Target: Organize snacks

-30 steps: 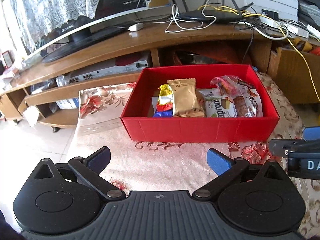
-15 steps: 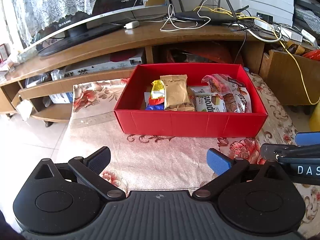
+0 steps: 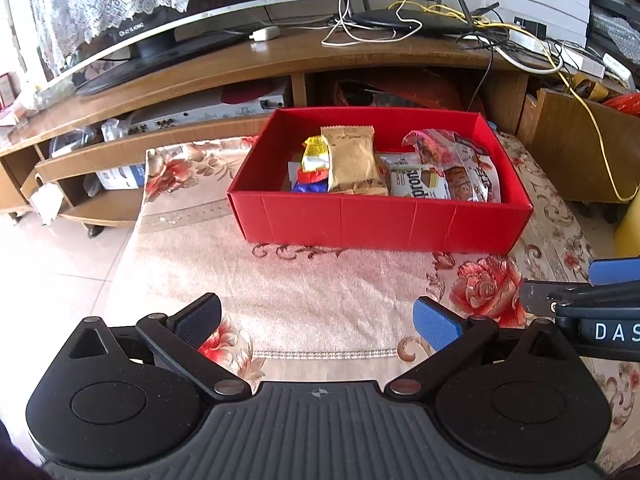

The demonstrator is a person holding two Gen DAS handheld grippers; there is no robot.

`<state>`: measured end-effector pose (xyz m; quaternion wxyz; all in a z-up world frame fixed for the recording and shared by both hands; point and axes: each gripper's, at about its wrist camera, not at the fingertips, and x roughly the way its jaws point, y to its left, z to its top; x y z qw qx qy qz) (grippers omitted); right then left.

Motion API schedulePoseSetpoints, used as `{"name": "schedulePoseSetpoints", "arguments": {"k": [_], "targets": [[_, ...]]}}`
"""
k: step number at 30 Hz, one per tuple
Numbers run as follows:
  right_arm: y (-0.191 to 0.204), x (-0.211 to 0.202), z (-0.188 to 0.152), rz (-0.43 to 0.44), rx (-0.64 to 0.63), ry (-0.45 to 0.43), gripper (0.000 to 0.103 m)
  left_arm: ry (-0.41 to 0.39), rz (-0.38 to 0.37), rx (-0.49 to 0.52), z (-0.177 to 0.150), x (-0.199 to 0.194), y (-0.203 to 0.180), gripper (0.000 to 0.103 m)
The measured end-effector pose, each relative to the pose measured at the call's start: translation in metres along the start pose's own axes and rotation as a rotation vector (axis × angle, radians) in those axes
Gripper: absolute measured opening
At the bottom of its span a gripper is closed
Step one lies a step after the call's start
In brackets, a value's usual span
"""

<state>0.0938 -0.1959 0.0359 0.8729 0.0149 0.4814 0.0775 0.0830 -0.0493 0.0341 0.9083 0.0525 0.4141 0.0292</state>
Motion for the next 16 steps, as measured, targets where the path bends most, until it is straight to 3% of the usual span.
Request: {"name": "schedulePoseSetpoints", "arguments": {"k": [16], "targets": [[0.0025,-0.0027,-0.0080,0.001,-0.009,0.011,0.068,0.004,0.010,0.012,-0.0090,-0.0076,0.0004,0.103]]}}
